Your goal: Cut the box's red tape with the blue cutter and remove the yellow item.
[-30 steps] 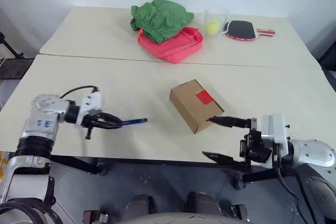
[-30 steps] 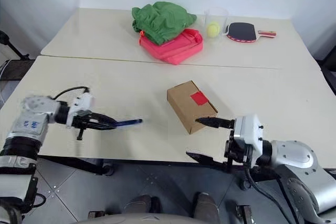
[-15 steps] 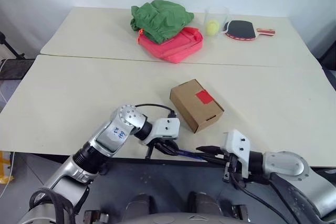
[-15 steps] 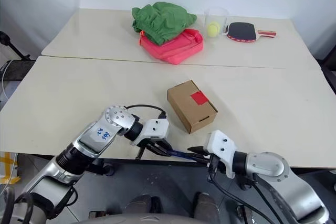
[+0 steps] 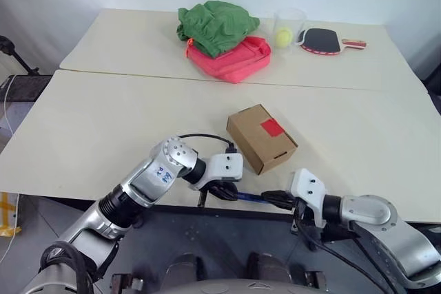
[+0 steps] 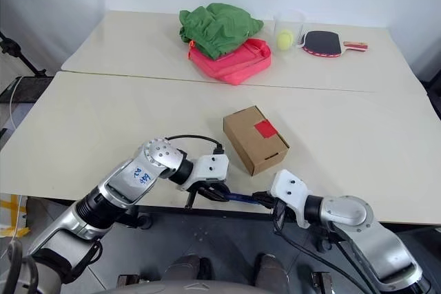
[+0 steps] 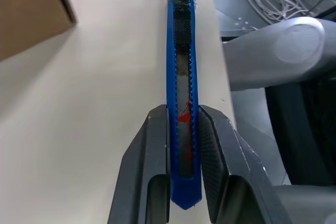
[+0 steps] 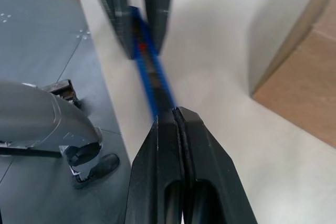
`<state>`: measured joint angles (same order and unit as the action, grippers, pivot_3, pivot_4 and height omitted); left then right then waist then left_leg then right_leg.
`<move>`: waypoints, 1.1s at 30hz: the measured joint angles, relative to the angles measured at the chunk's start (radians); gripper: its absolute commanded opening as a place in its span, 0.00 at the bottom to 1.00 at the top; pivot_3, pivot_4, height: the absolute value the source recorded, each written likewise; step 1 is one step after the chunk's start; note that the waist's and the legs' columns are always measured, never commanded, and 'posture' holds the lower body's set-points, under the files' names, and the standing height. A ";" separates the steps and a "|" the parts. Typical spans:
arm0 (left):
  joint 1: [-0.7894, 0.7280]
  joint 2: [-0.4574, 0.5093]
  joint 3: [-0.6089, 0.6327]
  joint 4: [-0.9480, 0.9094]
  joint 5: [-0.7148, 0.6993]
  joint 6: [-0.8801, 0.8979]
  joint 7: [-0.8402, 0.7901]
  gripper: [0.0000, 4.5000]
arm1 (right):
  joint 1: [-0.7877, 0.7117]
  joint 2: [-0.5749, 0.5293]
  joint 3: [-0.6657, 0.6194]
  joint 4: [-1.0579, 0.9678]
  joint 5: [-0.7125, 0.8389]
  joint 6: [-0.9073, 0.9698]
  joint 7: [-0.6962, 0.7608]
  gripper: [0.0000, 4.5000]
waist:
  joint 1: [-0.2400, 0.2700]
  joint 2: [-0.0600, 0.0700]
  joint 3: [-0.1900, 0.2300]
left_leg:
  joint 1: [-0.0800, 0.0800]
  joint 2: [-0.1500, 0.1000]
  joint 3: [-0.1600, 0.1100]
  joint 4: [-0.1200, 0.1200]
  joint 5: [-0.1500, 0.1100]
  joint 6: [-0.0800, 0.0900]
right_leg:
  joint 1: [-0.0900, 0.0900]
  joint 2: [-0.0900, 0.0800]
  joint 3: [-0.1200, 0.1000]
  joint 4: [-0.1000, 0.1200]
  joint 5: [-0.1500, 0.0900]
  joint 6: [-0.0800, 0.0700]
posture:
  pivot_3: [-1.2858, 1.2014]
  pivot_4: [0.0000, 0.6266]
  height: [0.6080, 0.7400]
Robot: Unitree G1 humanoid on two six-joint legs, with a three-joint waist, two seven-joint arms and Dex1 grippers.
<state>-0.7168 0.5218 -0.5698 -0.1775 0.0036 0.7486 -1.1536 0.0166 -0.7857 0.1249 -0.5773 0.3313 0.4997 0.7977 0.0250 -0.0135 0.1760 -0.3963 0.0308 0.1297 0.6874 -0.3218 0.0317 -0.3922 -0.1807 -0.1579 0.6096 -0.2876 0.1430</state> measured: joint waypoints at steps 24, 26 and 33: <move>-0.014 0.002 -0.010 -0.036 -0.017 0.100 0.053 0.12 | -0.044 0.035 -0.041 0.081 0.045 -0.001 0.068 0.01 | 0.000 0.000 0.000 | 0.000 0.000 0.000 0.001 0.000 0.000 | 0.000 0.000 0.000 0.001 0.000 0.000 | 0.52 0.24 1.00; -0.013 0.003 -0.012 -0.043 -0.019 0.105 0.057 0.12 | -0.052 0.035 -0.036 0.118 0.028 -0.016 0.068 0.01 | 0.000 0.000 0.000 | 0.000 0.000 0.000 0.001 0.000 0.000 | 0.000 0.000 0.000 0.001 0.000 0.000 | 0.52 0.24 1.00; -0.013 0.005 -0.015 -0.045 -0.026 0.109 0.067 0.12 | -0.076 0.045 -0.031 0.175 0.001 -0.060 0.084 0.01 | 0.000 0.000 0.000 | 0.000 0.000 0.000 0.001 0.000 0.000 | 0.000 0.000 0.000 0.001 0.000 0.000 | 0.52 0.24 1.00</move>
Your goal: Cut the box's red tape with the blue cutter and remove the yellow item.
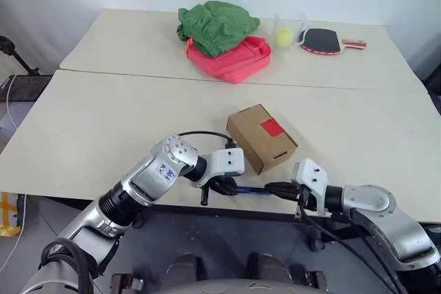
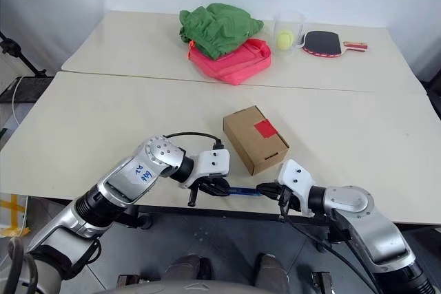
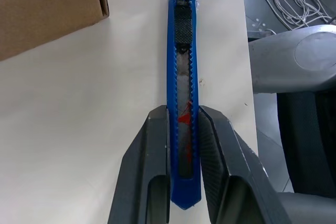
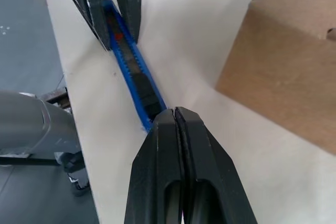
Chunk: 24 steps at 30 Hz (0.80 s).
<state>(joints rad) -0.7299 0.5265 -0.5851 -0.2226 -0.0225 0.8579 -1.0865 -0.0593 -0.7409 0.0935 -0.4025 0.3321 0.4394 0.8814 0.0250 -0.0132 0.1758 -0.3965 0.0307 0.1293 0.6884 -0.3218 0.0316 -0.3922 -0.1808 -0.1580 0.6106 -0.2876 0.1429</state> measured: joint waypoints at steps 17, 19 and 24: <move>0.000 0.004 -0.003 0.000 -0.008 -0.001 0.012 0.12 | -0.017 0.076 0.092 0.006 -0.038 -0.039 -0.006 0.01 | -0.002 0.000 0.000 | 0.000 0.000 0.000 0.002 0.000 0.000 | 0.001 0.000 0.000 0.001 0.000 0.000 | 0.52 0.24 1.00; 0.000 0.005 -0.004 0.001 -0.008 -0.004 0.013 0.12 | -0.029 0.091 0.104 0.007 -0.038 -0.026 -0.010 0.01 | -0.002 0.001 0.000 | 0.000 0.000 0.000 0.002 0.000 0.000 | 0.001 0.000 0.000 0.001 0.000 0.000 | 0.52 0.24 1.00; 0.000 0.006 -0.005 0.001 -0.008 -0.009 0.014 0.12 | -0.052 0.129 0.128 0.009 -0.037 0.004 -0.028 0.01 | -0.002 0.001 0.000 | 0.000 0.001 0.000 0.003 0.000 0.000 | 0.001 0.000 0.000 0.002 0.000 0.000 | 0.52 0.24 1.00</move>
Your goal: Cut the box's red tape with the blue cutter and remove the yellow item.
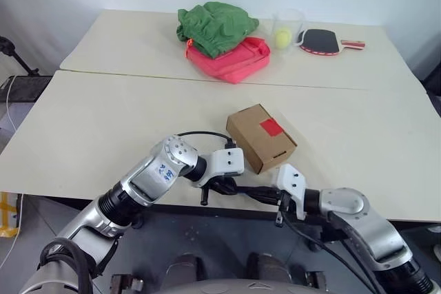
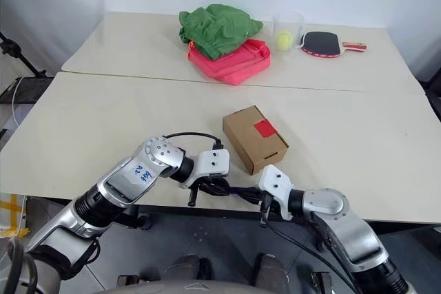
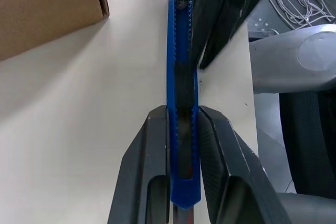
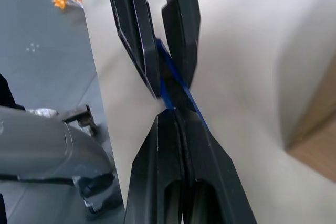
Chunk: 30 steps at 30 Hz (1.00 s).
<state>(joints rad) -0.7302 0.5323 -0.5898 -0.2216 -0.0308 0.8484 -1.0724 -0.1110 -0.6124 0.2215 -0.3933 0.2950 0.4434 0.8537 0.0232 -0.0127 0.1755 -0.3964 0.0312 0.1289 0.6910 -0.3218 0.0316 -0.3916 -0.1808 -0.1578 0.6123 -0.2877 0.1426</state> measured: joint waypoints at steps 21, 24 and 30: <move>0.158 0.043 0.199 0.089 -0.052 -0.745 -0.011 0.12 | 0.280 -0.271 -0.594 -0.261 1.122 0.476 -0.332 0.64 | 0.006 0.003 0.001 | -0.006 0.001 -0.006 0.003 -0.001 0.004 | 0.000 -0.004 -0.001 -0.004 0.001 -0.001 | 0.52 0.24 1.00; 0.157 -0.031 0.206 0.117 -0.062 -0.856 -0.008 0.12 | 0.311 -0.387 -0.603 -0.258 1.397 0.492 -0.617 0.83 | 0.004 0.002 0.001 | -0.008 0.000 -0.006 0.004 -0.001 0.005 | 0.001 -0.003 -0.002 -0.006 0.002 0.001 | 0.52 0.24 1.00; 0.147 -0.069 0.196 0.158 -0.055 -0.914 -0.014 0.12 | 0.283 -0.450 -0.524 -0.240 1.629 0.428 -0.869 0.83 | 0.003 0.002 0.001 | -0.008 0.000 -0.005 0.005 -0.001 0.005 | 0.001 -0.002 -0.001 -0.006 0.002 0.001 | 0.52 0.24 1.00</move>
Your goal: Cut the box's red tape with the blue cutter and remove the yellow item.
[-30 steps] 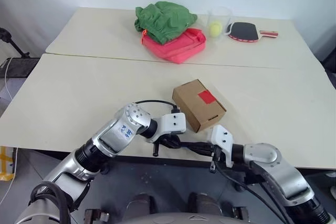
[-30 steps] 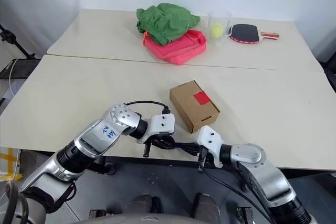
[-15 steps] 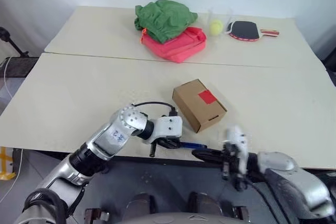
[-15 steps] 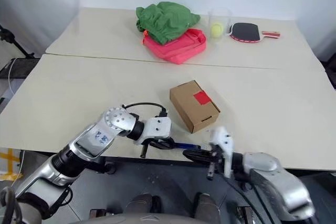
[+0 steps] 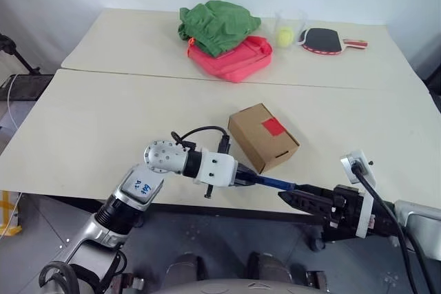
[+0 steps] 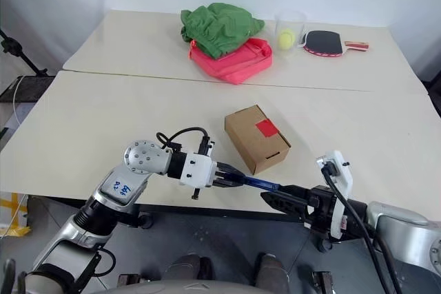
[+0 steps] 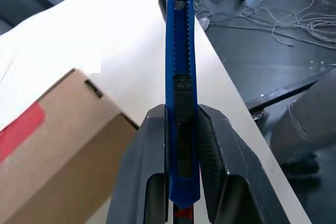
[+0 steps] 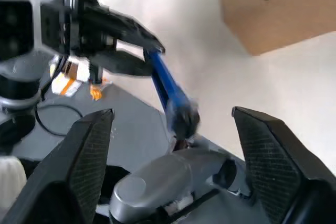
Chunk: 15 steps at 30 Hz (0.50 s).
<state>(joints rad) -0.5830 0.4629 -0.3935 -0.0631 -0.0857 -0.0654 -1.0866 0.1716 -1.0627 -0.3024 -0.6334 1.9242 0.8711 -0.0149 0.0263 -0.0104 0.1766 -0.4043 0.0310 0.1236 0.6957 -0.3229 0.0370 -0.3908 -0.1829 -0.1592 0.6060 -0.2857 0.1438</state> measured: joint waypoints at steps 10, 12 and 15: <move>-0.020 -0.026 -0.003 0.034 0.018 -0.012 -0.001 0.12 | -0.086 0.001 0.114 0.029 0.025 -0.022 -0.073 0.56 | 0.001 0.000 0.000 | -0.002 0.001 0.000 0.001 0.000 0.001 | 0.000 0.000 0.000 -0.001 0.000 0.000 | 0.52 0.24 1.00; -0.021 -0.027 -0.004 0.034 0.019 -0.012 -0.001 0.12 | -0.110 0.004 0.137 0.046 0.025 -0.023 -0.088 0.41 | 0.000 0.000 0.000 | -0.002 0.001 0.000 0.001 0.000 0.001 | 0.000 0.000 0.000 -0.001 0.000 0.000 | 0.52 0.24 1.00; -0.021 -0.027 -0.005 0.034 0.021 -0.011 -0.001 0.12 | -0.127 0.008 0.147 0.055 0.026 -0.023 -0.096 0.18 | 0.001 0.000 0.000 | -0.002 0.001 0.000 0.001 0.000 0.001 | -0.001 0.000 0.000 -0.001 0.000 0.000 | 0.52 0.24 1.00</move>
<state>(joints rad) -0.6038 0.4359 -0.3983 -0.0294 -0.0652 -0.0766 -1.0873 0.0445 -1.0550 -0.1552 -0.5786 1.9499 0.8482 -0.1111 0.0272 -0.0104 0.1766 -0.4060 0.0319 0.1232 0.6970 -0.3233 0.0377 -0.3913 -0.1830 -0.1592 0.6055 -0.2855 0.1441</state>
